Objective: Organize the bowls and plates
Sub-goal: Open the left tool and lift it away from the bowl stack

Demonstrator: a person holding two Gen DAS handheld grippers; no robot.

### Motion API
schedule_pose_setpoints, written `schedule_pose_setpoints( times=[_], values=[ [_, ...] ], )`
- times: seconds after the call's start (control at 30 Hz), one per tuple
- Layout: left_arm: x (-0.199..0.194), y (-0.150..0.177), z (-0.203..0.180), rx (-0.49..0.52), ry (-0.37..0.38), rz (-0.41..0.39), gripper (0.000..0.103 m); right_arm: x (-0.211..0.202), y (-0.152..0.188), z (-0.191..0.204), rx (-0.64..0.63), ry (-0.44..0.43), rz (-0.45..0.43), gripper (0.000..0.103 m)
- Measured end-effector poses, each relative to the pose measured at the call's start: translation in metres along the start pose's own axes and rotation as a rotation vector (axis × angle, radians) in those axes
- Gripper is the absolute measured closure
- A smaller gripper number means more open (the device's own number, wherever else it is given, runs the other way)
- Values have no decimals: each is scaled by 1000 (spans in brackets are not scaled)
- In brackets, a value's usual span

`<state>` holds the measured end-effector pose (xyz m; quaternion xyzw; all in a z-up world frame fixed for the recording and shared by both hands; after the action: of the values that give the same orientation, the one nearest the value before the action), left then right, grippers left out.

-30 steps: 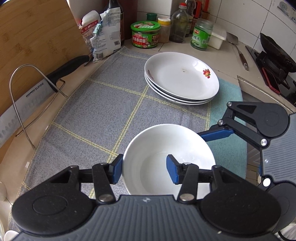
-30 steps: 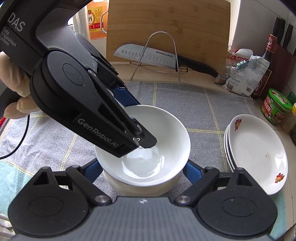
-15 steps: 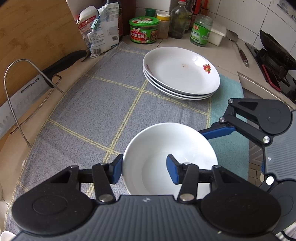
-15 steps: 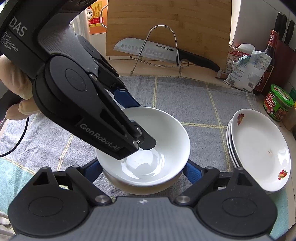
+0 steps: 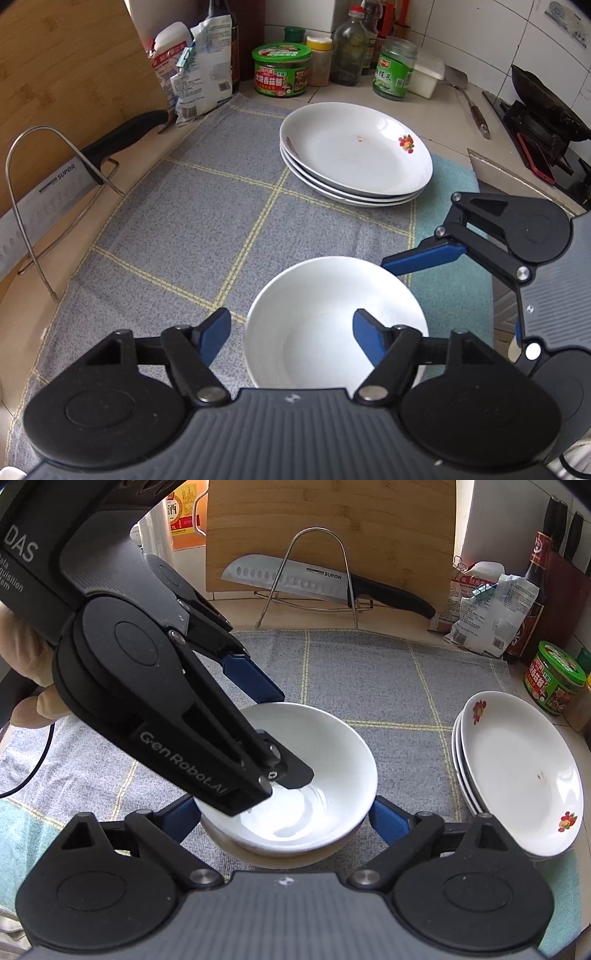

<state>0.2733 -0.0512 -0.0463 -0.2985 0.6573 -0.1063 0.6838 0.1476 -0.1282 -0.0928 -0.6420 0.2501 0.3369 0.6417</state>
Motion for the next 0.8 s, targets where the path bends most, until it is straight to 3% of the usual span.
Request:
schedule_pose_setpoints(
  times=[0.17,0.43,0.57,0.8],
  values=[
    [-13,1,9,-27,-36,-35,28,-4,-1,0,-10,2,-10,0],
    [-38,13,36,-163,-106,-116,27,-25,-8,-3,10,9,-80,0],
    [-44,22,39,-185,-157,-136,27,-18,-5,-4,10,32,-55,0],
    [-50,36,44,-250,-163,-152,26,-14,1,0,11,24,-39,0]
  ],
)
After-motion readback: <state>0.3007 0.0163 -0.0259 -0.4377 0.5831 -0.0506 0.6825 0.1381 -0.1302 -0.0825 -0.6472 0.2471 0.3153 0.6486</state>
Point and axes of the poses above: each gripper's, at about its wrist camera, not at the fingertips, and x roughly the way its jaws point, z to its left, y to its underside, the point moved 3 cm from there along x, roughly the way its jaws point
